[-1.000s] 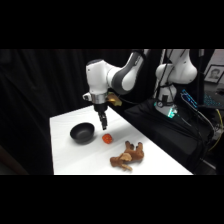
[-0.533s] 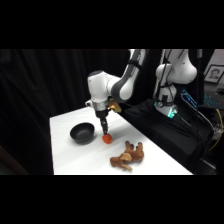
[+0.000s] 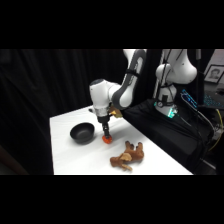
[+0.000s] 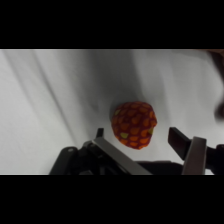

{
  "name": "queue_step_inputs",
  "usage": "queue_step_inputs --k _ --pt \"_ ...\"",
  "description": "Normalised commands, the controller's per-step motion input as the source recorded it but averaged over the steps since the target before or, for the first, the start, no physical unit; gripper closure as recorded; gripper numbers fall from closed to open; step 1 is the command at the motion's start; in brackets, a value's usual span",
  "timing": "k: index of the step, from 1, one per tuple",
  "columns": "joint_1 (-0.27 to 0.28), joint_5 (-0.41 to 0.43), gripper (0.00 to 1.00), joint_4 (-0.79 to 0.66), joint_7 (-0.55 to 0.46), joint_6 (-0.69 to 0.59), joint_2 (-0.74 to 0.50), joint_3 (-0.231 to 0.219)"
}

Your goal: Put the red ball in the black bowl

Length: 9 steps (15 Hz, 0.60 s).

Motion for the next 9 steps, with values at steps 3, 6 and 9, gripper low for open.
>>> queue_step_inputs --k 3,6,9 --pt "-0.067 0.145 0.00 0.00 -0.07 0.15 0.07 0.085" --pt "-0.080 0.142 0.00 0.02 -0.09 0.12 0.06 0.091" --pt "-0.105 0.164 0.32 0.02 -0.13 0.14 0.04 0.115"
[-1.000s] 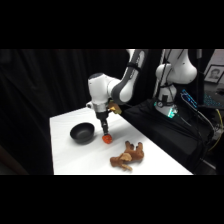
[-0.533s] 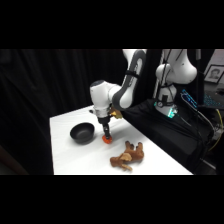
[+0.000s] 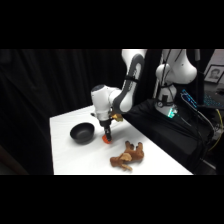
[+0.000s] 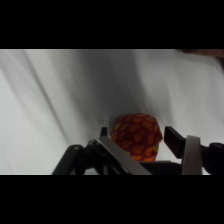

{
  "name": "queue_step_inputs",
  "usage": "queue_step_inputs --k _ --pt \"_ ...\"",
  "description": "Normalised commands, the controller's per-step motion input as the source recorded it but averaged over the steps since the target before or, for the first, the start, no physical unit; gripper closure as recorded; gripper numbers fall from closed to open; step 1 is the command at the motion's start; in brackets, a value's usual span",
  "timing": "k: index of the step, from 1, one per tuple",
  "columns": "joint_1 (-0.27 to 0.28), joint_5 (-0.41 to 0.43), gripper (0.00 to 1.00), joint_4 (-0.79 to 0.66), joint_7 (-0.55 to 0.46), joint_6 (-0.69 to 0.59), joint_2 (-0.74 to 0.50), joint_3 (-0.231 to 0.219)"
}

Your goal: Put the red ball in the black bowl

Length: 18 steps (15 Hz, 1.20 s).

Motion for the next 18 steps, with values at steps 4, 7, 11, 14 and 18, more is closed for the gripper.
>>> queue_step_inputs --k 4,7,11,14,18 --pt "-0.124 0.187 0.67 0.03 -0.17 0.13 0.04 0.131" --pt "-0.085 0.137 0.93 0.03 -0.14 0.11 0.03 0.089" --pt "-0.036 0.072 0.98 0.01 -0.09 0.03 -0.02 0.048" --pt "0.027 -0.020 0.96 -0.05 -0.07 -0.11 -0.21 0.013" --pt "0.026 -0.064 0.96 -0.08 -0.05 -0.26 -0.33 -0.020"
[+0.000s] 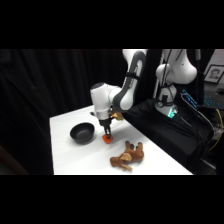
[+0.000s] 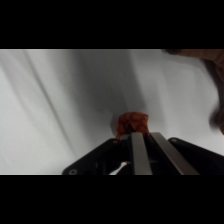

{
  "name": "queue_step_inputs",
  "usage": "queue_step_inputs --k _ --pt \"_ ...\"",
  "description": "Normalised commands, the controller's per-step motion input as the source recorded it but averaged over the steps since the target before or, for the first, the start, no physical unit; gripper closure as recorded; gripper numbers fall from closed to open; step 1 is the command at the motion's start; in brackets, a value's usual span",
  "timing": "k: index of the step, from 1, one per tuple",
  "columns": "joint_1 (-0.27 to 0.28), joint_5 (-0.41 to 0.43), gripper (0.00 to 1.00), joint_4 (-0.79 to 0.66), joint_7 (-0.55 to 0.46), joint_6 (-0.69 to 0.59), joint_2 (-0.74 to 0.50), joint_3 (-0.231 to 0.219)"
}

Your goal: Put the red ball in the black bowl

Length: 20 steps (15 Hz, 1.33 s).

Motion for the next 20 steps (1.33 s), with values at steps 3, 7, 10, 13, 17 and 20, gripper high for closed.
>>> queue_step_inputs --k 3,7,10,13,17,20 --pt "0.033 -0.124 0.96 -0.08 -0.02 -0.32 -0.40 -0.078" --pt "0.004 -0.141 0.96 0.03 -0.01 -0.37 -0.34 -0.087" --pt "-0.029 -0.118 0.96 0.17 -0.03 -0.38 -0.20 -0.055" --pt "-0.057 -0.093 0.96 0.29 -0.06 -0.36 -0.07 -0.038" --pt "-0.092 -0.043 0.96 0.37 -0.10 -0.30 0.07 -0.034" --pt "-0.106 0.011 0.96 0.42 -0.14 -0.21 0.18 -0.029"
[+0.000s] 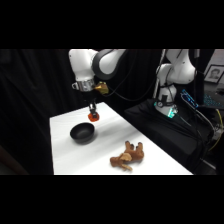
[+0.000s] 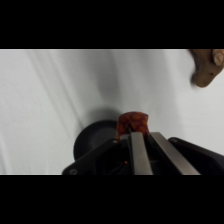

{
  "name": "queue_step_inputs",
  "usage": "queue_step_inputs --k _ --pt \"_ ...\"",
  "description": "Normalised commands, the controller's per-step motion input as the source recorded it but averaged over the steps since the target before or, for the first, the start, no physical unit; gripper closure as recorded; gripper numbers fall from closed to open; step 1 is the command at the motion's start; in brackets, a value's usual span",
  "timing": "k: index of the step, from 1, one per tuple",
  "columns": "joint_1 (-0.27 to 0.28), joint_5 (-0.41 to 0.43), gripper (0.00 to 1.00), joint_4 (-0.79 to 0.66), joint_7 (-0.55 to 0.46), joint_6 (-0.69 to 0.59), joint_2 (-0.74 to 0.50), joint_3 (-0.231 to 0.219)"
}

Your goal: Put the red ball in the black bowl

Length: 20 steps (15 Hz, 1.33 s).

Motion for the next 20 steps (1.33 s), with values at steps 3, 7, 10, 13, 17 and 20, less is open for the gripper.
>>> queue_step_inputs --k 3,7,10,13,17,20 --pt "-0.100 0.060 0.96 0.45 -0.16 -0.15 0.25 -0.011" --pt "-0.087 0.102 0.96 0.43 -0.16 -0.11 0.31 0.009" --pt "-0.077 0.127 0.96 0.37 -0.15 -0.05 0.31 0.034" --pt "-0.076 0.145 0.97 0.31 -0.14 0.01 0.27 0.064" --pt "-0.070 0.123 0.98 0.27 -0.11 0.07 0.25 0.073" --pt "-0.081 0.103 0.98 0.24 -0.08 0.10 0.22 0.054"
